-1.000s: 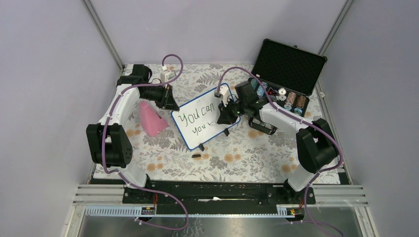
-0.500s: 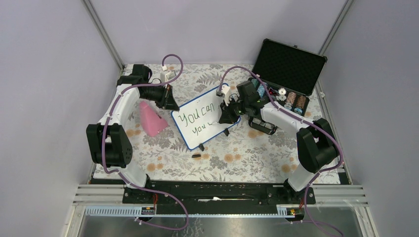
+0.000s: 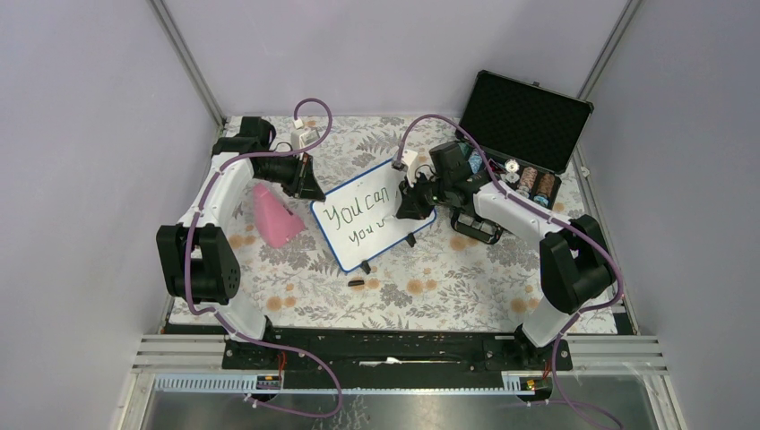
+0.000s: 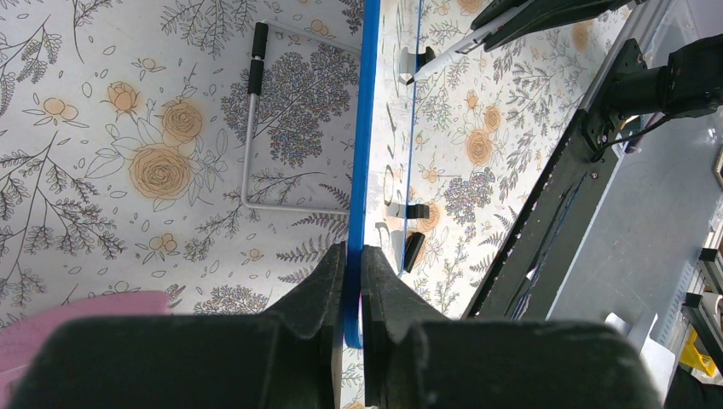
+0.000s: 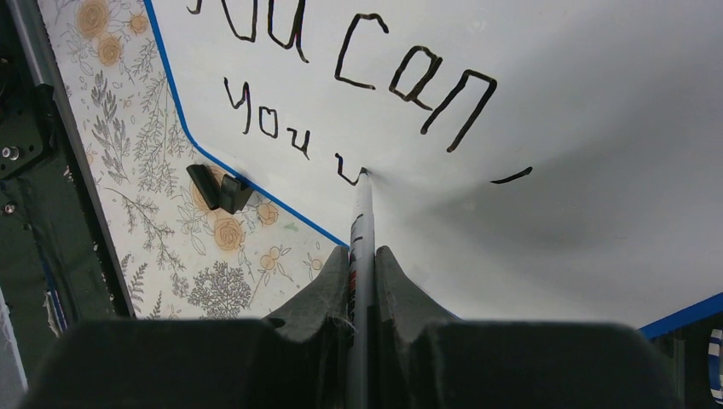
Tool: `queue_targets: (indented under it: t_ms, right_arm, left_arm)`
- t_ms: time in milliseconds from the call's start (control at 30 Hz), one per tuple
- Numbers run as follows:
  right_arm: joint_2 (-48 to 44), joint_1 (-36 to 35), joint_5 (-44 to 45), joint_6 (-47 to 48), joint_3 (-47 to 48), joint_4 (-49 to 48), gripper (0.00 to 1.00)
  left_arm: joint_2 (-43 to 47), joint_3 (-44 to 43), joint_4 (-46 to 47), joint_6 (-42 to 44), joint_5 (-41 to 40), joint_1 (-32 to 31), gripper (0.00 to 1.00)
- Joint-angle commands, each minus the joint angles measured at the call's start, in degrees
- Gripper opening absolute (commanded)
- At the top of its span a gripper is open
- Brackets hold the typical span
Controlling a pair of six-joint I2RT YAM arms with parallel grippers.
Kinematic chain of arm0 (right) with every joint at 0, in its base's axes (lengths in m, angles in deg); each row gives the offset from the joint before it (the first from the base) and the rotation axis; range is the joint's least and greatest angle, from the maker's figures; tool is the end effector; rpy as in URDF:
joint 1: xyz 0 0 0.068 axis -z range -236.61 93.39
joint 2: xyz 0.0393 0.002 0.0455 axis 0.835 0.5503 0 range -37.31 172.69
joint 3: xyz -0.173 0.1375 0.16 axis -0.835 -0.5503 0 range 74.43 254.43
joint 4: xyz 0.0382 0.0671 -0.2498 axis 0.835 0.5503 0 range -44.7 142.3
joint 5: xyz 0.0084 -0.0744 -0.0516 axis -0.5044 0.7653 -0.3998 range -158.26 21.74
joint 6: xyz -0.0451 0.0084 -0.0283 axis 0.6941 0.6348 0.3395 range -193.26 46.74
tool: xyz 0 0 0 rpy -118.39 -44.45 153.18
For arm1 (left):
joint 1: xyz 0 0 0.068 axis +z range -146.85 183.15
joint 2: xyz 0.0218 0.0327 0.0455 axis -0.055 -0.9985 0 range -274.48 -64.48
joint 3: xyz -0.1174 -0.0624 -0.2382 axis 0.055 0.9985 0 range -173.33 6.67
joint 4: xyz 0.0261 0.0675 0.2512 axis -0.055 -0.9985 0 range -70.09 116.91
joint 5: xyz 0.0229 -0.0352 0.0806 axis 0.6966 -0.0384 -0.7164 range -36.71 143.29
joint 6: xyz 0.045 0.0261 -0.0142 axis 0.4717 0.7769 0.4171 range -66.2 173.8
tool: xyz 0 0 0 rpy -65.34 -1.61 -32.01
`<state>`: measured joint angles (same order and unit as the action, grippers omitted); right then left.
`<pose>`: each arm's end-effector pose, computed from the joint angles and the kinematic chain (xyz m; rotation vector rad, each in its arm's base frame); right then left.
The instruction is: Write a sentence on the whiteboard
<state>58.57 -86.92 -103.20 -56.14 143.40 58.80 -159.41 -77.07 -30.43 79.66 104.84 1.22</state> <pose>0.3101 0.2049 0.2520 -1.1916 1.9076 0.8137 0.3286 -0.0389 0.2983 0.7916 2.2823 -1.0418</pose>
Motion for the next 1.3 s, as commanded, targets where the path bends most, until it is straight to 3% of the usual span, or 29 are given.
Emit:
queue_targets:
  t_ms: [0, 1267]
  right_arm:
    - [0.0, 0.6, 2.2, 1.3, 2.6, -1.7, 0.0]
    - [-1.5, 1.8, 2.5, 3.3, 0.2, 0.1, 0.0]
  left_arm:
    - [1.1, 0.1, 1.8, 0.5, -2.6, -0.6, 0.0]
    - [0.9, 0.0, 1.9, 0.5, -2.8, -0.6, 0.0]
